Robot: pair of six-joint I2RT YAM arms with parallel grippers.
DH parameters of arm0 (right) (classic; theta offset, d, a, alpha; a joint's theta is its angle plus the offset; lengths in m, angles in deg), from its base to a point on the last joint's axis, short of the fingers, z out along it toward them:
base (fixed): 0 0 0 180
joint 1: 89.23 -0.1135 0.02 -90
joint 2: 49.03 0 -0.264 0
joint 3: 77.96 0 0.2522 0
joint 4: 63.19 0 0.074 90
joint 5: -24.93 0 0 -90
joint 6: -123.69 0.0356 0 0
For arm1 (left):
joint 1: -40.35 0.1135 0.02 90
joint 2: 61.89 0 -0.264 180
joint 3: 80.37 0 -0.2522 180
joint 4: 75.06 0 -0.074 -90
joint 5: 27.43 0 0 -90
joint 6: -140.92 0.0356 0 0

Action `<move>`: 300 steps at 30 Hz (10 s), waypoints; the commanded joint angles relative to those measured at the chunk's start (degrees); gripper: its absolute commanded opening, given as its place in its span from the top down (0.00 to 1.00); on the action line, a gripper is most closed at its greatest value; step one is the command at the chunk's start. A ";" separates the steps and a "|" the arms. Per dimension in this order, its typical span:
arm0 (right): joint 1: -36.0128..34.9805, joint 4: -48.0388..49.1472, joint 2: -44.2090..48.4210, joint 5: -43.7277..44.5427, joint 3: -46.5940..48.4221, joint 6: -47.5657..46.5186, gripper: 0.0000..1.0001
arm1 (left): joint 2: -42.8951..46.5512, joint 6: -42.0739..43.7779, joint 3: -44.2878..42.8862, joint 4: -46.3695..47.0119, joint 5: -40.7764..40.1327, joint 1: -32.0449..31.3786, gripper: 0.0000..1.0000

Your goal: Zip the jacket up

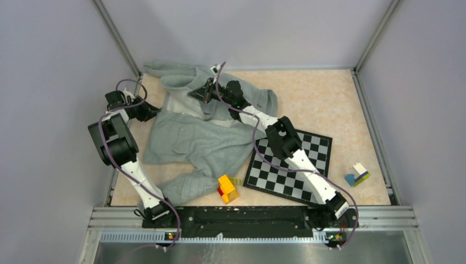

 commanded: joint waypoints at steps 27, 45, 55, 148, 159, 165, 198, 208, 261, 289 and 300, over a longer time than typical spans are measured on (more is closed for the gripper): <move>-0.68 0.66 -0.19 0.84 2.73 -1.12 1.00 | -2.41 0.15 -0.54 0.39 5.68 0.07 0.60; -0.77 -0.22 2.14 -0.74 1.10 -0.81 1.00 | 4.84 -4.28 3.26 6.59 9.15 -0.56 1.00; -1.17 -7.37 5.16 -2.85 1.93 -2.78 1.00 | 16.44 -5.53 17.07 22.63 10.71 -0.81 1.00; 0.68 -3.24 10.76 -8.21 -9.11 -0.53 1.00 | 51.79 -0.24 36.46 -12.89 -14.06 -27.44 0.55; 0.71 -4.20 12.29 -7.89 -10.80 -2.28 1.00 | 50.07 11.85 17.84 -21.82 -47.15 -27.18 0.01; 0.68 -3.73 12.25 -7.66 -11.21 -1.77 1.00 | 38.35 5.69 13.59 -13.81 -32.52 -13.19 0.30; 0.86 -2.50 10.32 -8.20 -9.13 0.00 1.00 | -1.98 11.16 -6.67 -12.37 -31.31 -8.19 0.46; 0.86 -2.96 10.70 -7.74 -9.22 -0.35 1.00 | -3.84 10.79 -5.70 -11.77 -30.49 -8.32 0.59; 1.02 -13.61 16.48 -9.13 -10.25 -10.43 1.00 | 28.86 10.25 17.19 -3.67 -29.75 -6.70 0.38; 1.38 -12.44 15.77 -9.09 -10.18 -8.41 1.00 | 12.24 -15.06 13.70 25.60 -0.96 -2.21 0.34; 1.38 -11.48 16.35 -9.11 -11.24 -8.10 1.00 | 11.25 10.20 3.09 0.02 -24.32 -1.72 0.46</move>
